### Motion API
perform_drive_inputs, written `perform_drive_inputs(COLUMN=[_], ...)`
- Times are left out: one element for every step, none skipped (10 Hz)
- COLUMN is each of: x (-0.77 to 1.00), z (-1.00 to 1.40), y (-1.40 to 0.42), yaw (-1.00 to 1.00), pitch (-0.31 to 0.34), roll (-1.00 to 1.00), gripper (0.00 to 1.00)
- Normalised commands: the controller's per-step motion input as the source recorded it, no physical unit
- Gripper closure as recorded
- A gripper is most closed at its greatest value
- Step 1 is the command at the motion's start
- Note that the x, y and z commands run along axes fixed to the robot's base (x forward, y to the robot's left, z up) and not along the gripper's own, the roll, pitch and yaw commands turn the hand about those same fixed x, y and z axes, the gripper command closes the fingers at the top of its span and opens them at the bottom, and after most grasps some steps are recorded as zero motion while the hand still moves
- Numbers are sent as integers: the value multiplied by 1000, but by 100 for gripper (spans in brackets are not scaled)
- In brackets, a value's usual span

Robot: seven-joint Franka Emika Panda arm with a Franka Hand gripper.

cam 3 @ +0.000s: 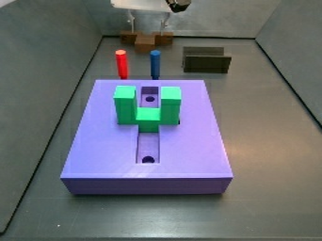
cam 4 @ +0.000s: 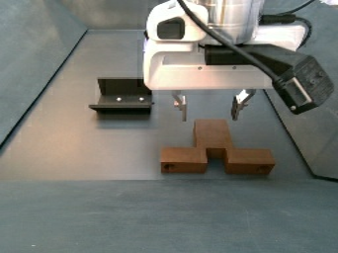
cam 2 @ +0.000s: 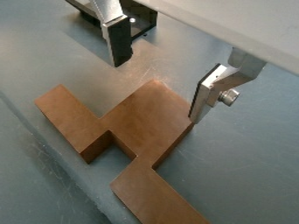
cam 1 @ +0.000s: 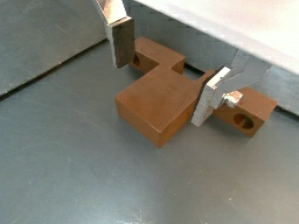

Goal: Pick up the brown object. Move up. Place the brown object on the fixture. Regrasp the brown object. Move to above the board. Insert the brown object.
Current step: Pick up the brown object.

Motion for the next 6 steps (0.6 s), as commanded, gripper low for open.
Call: perform_drive_inputs(x=[109, 60, 31, 0, 0, -3], z=[-317, -314, -254, -169, -103, -71], y=[-3, 0, 0, 0, -31, -74], yaw=[-43, -37, -29, -31, -20, 0], pitch=[86, 90, 69, 34, 0, 0], roll=[61, 70, 46, 1, 0, 0], gripper=[0, 0, 0, 0, 0, 0])
